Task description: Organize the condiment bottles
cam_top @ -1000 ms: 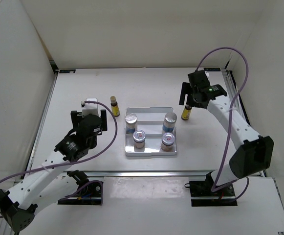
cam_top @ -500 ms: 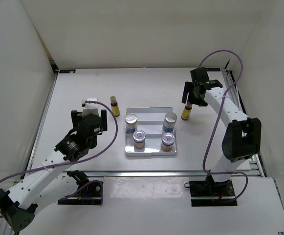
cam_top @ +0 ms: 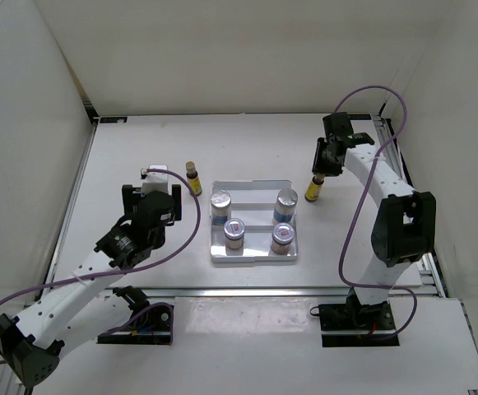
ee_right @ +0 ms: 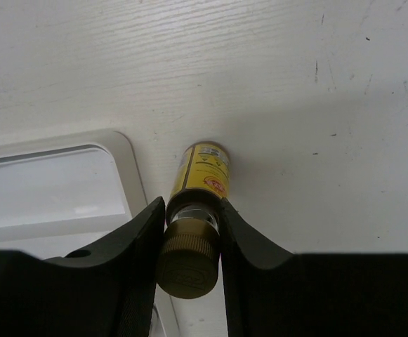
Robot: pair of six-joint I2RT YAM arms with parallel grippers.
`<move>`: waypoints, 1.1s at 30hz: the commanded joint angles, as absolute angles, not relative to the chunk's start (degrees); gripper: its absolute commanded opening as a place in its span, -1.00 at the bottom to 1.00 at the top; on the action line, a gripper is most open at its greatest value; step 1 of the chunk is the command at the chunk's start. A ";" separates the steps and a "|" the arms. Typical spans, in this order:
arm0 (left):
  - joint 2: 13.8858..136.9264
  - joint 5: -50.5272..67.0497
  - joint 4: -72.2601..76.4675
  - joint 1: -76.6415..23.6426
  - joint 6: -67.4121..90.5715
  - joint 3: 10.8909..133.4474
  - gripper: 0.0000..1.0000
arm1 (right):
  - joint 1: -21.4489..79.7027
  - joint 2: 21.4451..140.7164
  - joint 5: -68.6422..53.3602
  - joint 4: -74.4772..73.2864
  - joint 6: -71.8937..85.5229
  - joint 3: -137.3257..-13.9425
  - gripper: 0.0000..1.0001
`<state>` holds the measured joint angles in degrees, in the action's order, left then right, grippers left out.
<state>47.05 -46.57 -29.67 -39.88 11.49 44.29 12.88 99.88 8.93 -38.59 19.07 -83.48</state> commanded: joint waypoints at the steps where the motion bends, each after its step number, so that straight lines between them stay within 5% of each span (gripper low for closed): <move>1: 47.20 -47.72 -29.09 -40.08 11.25 46.14 1.00 | 13.36 98.62 8.26 -37.18 19.60 -84.02 -0.42; 3: 47.20 -47.72 -29.09 -40.08 11.25 46.14 1.00 | 14.76 98.09 10.98 -37.18 19.60 -84.02 -0.65; 10: 47.20 -47.72 -29.09 -40.08 11.25 46.14 1.00 | 21.79 94.48 25.47 -39.98 20.65 -86.74 -1.00; 15: 47.20 -46.58 -29.09 -40.08 11.25 46.14 1.00 | 29.79 92.55 35.33 -41.40 21.36 -90.78 -1.00; 33: 48.43 -47.11 -29.09 -40.08 11.25 46.14 1.00 | 36.39 106.25 20.48 -41.31 14.16 -98.09 -1.00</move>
<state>48.69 -46.52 -29.54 -39.88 11.40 44.62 36.45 105.86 22.20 -42.83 15.99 -95.90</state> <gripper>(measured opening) 0.998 0.386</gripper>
